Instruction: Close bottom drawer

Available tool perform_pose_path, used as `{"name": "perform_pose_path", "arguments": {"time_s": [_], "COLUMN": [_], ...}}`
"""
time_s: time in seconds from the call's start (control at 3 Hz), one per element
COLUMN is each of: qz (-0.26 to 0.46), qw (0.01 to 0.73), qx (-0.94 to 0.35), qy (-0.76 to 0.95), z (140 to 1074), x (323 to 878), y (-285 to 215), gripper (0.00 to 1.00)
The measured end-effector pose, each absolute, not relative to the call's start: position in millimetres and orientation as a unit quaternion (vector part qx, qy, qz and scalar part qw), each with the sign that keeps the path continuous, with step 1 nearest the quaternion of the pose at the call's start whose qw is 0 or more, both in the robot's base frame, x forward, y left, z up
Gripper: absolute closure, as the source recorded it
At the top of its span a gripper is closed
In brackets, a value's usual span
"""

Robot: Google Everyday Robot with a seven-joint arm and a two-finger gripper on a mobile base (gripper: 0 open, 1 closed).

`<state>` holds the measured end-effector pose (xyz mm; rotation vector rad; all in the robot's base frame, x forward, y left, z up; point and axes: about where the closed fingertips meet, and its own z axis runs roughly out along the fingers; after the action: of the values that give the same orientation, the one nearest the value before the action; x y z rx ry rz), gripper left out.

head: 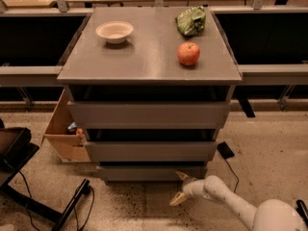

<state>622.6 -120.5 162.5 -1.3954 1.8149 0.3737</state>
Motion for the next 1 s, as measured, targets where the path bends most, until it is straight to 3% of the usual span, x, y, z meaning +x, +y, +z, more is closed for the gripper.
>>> {"name": "perform_pose_path", "arguments": {"time_s": [0.33, 1.0], "qz": [0.148, 0.148], "qw": [0.4, 0.399], "qx": [-0.551, -0.552], "qy": [0.717, 0.717], "z": [162.5, 162.5], "x": [622.6, 621.6], "y": [-120.5, -120.5], "gripper": [0.0, 0.45]}}
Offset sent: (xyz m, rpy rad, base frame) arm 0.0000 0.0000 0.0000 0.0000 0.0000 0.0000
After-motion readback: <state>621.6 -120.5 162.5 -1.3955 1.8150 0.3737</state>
